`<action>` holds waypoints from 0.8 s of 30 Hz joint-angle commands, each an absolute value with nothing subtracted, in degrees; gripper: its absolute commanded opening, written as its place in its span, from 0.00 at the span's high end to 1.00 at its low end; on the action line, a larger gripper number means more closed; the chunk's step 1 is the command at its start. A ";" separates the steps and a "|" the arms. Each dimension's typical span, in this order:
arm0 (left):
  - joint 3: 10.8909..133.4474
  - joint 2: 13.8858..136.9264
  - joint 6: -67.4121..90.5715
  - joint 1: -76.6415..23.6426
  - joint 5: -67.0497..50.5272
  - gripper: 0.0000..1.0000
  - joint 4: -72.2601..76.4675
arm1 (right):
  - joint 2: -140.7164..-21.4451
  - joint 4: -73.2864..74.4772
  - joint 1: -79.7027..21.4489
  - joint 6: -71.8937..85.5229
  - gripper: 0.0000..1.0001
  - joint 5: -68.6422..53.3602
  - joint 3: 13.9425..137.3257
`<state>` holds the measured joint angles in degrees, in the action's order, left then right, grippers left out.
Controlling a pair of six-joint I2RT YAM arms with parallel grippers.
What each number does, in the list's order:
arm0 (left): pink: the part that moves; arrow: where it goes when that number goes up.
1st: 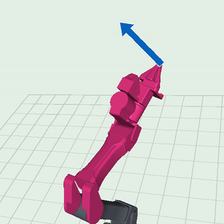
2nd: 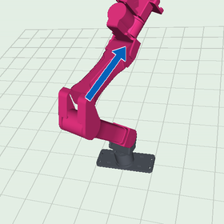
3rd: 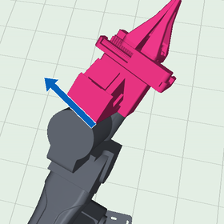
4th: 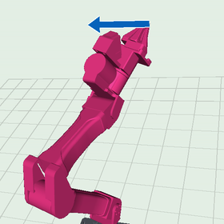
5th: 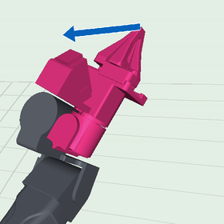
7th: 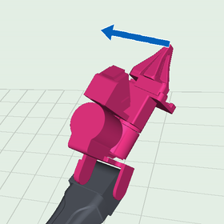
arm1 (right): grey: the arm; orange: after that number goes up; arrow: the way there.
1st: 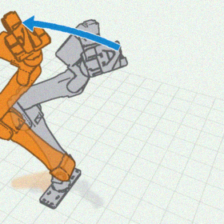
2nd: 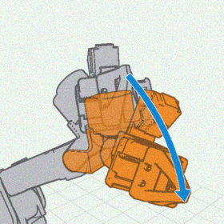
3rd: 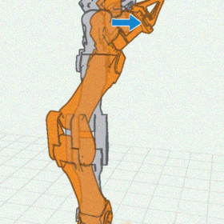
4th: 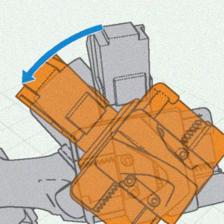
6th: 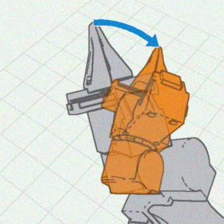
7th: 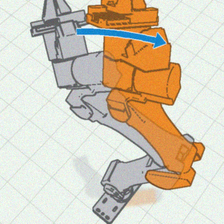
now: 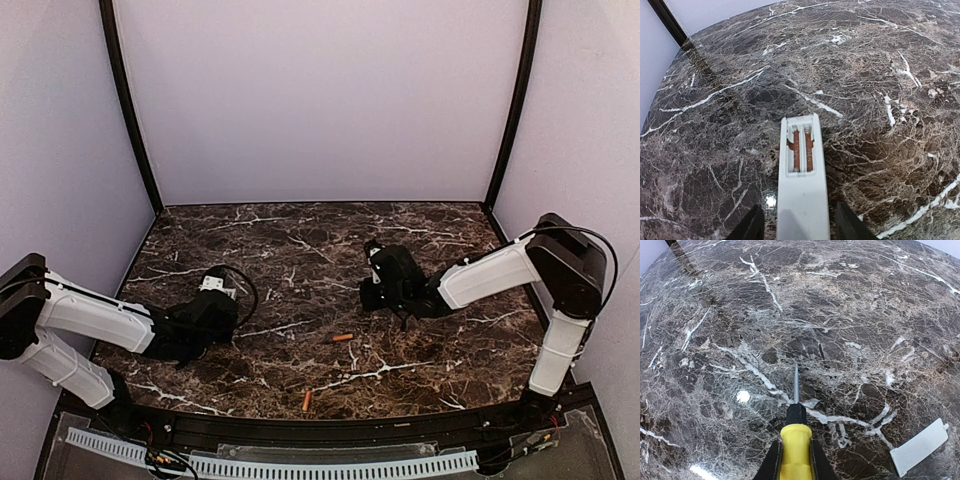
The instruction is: Unload the batteries from the remote control
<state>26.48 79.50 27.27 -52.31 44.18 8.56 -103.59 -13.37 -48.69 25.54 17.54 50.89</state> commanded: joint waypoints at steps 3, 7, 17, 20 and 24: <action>25.43 78.77 30.02 -52.11 44.10 0.25 8.03 | -106.09 -12.13 -48.34 27.23 0.98 14.86 50.94; 25.53 77.99 30.12 -52.12 44.50 0.20 7.19 | -106.24 -12.13 -48.32 27.41 0.98 14.43 50.72; 26.49 74.26 27.02 -52.12 45.19 0.19 5.11 | -107.16 -10.90 -48.30 27.71 0.85 13.11 51.65; 26.50 73.28 26.70 -52.12 45.34 0.19 4.62 | -107.68 -10.56 -48.34 28.14 0.82 12.37 51.85; 26.38 72.51 26.70 -52.12 45.22 0.19 4.49 | -107.94 -10.55 -48.34 28.44 0.77 11.56 51.69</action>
